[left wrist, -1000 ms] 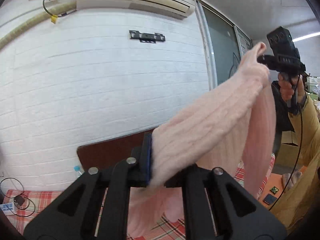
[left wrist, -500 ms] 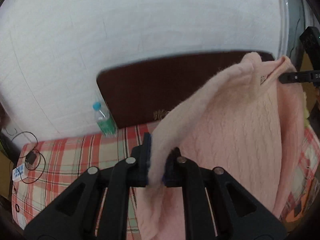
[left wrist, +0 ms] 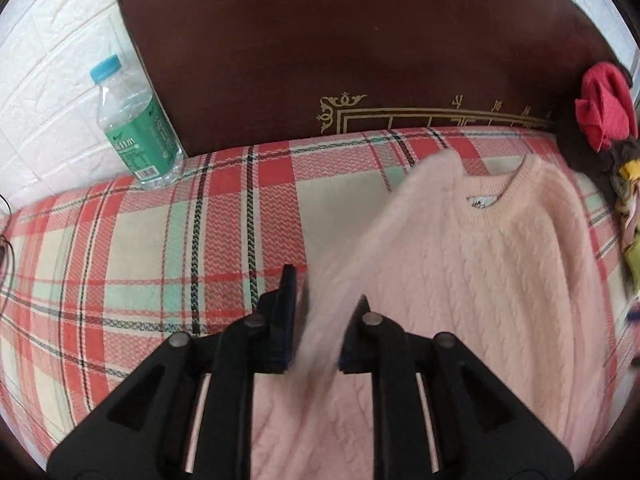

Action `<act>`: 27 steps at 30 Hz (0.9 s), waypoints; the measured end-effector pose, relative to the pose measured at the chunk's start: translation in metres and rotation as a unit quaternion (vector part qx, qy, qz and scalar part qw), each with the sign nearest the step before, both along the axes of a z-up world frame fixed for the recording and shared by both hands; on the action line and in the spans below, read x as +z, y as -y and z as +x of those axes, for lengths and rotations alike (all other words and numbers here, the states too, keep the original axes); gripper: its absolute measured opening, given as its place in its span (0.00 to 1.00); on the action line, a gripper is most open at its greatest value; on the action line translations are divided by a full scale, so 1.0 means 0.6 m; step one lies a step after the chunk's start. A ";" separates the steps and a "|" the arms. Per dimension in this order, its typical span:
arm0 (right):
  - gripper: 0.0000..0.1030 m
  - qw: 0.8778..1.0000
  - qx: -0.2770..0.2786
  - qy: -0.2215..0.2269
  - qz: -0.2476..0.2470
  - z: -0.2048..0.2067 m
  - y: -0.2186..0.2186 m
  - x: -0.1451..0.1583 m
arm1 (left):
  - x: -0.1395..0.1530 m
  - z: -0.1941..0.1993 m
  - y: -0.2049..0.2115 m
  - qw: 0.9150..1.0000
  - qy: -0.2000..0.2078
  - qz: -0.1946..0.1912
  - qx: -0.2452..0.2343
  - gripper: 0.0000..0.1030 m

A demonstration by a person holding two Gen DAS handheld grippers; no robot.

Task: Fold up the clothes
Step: 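Lay the pink sweater flat on the bed with both grippers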

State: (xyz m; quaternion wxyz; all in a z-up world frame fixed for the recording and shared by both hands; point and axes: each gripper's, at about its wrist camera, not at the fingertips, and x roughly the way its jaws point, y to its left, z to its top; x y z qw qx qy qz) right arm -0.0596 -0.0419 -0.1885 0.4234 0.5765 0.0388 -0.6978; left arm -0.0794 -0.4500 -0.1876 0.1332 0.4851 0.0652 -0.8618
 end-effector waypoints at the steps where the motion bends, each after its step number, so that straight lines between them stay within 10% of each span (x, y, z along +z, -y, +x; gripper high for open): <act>1: 0.67 1.000 -0.001 0.020 -0.006 0.021 -0.007 -0.015 | 0.003 0.006 0.003 1.000 -0.005 0.003 0.003 0.25; 7: 0.67 1.000 0.001 0.024 0.002 0.104 -0.006 -0.076 | 0.014 0.051 0.017 0.999 -0.027 0.024 0.020 0.26; 8: 0.60 1.000 0.001 0.024 0.000 0.114 -0.004 -0.082 | 0.016 0.061 0.020 0.999 -0.029 0.026 0.023 0.26; 10: 0.16 1.000 0.015 0.014 -0.010 0.119 0.001 -0.072 | 0.021 0.078 0.026 0.999 -0.031 0.029 0.029 0.27; 21: 0.14 0.980 -0.046 -0.168 0.092 -0.038 -0.102 0.110 | 0.053 0.145 0.040 0.998 -0.050 0.020 0.023 0.30; 27: 0.26 0.946 -0.109 -0.171 0.254 -0.176 -0.157 0.038 | 0.043 0.178 0.032 0.998 -0.050 0.041 0.014 0.30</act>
